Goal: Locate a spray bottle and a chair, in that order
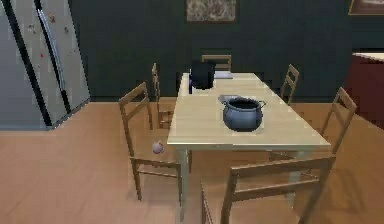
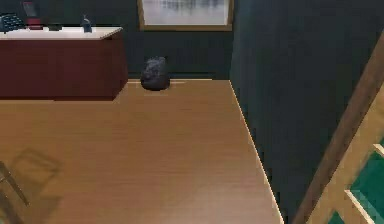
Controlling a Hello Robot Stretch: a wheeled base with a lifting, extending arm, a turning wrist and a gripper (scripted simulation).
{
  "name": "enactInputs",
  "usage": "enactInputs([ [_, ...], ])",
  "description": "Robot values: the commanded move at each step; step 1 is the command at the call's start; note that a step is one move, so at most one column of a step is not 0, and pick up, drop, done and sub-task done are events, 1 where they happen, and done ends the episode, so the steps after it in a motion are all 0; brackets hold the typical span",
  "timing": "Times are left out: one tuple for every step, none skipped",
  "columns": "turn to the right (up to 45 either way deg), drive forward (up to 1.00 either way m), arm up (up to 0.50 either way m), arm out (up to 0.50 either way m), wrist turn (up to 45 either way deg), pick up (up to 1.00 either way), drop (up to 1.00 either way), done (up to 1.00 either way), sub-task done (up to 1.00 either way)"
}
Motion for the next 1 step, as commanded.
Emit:
enactInputs([
  [-39.0,0.00,0.00,0.00,0.0,0.00,0.00,0.00,0.00],
])
